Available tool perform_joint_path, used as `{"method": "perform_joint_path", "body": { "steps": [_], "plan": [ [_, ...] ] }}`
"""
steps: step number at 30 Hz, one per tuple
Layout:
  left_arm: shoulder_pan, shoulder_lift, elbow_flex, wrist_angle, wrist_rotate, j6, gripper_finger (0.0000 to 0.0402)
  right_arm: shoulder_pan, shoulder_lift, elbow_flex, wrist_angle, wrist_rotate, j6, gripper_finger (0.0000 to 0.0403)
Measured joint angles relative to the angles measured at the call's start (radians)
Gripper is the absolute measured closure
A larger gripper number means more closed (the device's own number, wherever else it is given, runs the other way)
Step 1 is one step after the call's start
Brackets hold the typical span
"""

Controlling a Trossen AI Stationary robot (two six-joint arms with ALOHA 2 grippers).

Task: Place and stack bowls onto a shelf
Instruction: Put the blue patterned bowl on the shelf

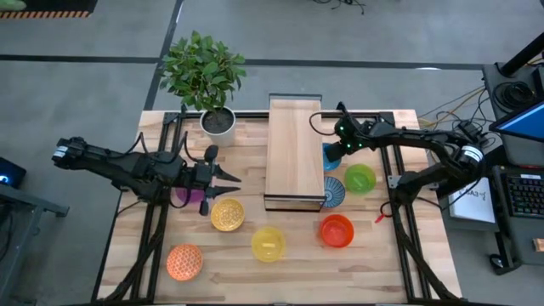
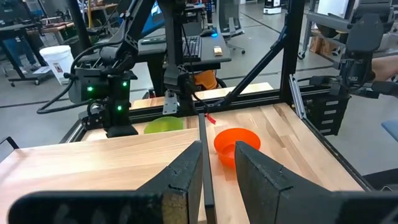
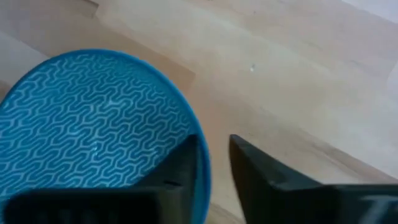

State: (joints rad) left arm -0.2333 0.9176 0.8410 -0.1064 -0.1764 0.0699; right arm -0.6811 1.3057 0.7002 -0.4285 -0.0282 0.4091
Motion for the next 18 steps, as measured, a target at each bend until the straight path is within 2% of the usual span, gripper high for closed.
{"method": "perform_joint_path", "body": {
  "steps": [3, 9, 15, 18],
  "plan": [
    [0.0, 0.004, 0.0, 0.0, 0.0, -0.015, 0.0325, 0.0, -0.001, 0.0, -0.005, 0.0, 0.0, 0.0383],
    [0.0, 0.021, 0.0, -0.016, 0.0, -0.018, 0.0325, -0.019, -0.043, 0.031, -0.095, 0.004, 0.015, 0.0388],
    [0.001, 0.019, 0.0, -0.018, 0.0, 0.029, 0.0325, -0.06, -0.097, 0.154, -0.261, 0.012, -0.031, 0.0389],
    [0.001, 0.013, 0.0, -0.026, 0.0, 0.062, 0.0325, -0.082, -0.108, 0.248, -0.355, 0.08, -0.062, 0.0389]
  ]
}}
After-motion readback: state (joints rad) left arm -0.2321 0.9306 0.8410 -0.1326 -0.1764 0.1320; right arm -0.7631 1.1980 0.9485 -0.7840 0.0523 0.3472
